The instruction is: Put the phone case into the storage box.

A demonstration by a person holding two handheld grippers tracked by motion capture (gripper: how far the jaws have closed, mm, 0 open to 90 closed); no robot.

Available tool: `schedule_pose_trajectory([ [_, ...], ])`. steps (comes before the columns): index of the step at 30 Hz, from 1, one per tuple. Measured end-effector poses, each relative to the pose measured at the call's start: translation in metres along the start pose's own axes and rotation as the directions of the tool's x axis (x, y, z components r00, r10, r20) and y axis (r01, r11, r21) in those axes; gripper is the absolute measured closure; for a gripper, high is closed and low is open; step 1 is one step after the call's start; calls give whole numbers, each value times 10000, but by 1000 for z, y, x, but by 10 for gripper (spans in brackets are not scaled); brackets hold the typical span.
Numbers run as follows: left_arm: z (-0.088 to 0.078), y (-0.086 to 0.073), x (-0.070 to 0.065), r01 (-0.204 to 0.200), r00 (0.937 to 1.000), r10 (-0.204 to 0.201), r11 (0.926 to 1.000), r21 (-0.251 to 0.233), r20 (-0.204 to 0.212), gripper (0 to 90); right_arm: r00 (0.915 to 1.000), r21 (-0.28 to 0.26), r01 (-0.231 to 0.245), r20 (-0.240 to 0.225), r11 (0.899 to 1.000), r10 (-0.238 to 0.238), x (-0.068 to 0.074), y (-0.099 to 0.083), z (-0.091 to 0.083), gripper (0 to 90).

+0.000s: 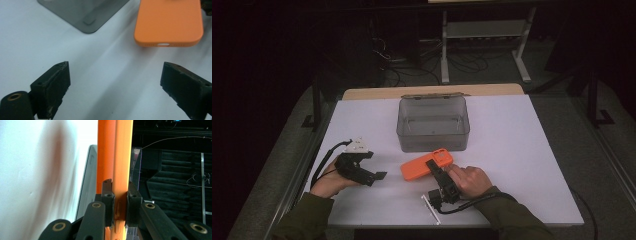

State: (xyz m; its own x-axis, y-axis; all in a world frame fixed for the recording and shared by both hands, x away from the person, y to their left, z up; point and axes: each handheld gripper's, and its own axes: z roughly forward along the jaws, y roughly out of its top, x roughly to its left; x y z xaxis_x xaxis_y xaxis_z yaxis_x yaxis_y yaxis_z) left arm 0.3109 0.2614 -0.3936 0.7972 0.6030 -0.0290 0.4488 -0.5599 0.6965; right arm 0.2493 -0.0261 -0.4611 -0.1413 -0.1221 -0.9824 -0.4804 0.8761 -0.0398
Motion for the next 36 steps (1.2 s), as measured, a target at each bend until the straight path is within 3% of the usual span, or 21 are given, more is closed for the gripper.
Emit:
schedule_pose_trajectory([
  [10,4,-23,-10,-87,9988,60,9985,-544,-491,11,10000,21,-5,10,10000,5,0,0,0,796],
  [17,7,-36,-15,322,9976,-397,9912,-1280,-562,0,10000,10,-36,50,10000,36,-1,-1,0,796],
  [23,14,-40,-23,42,9984,-113,9919,-1267,-559,0,9999,33,-97,39,9999,97,-1,-1,0,795],
  [36,16,-40,-23,125,9987,-193,9901,-1396,-473,0,9987,144,-507,-46,9986,508,-4,-7,0,795],
])
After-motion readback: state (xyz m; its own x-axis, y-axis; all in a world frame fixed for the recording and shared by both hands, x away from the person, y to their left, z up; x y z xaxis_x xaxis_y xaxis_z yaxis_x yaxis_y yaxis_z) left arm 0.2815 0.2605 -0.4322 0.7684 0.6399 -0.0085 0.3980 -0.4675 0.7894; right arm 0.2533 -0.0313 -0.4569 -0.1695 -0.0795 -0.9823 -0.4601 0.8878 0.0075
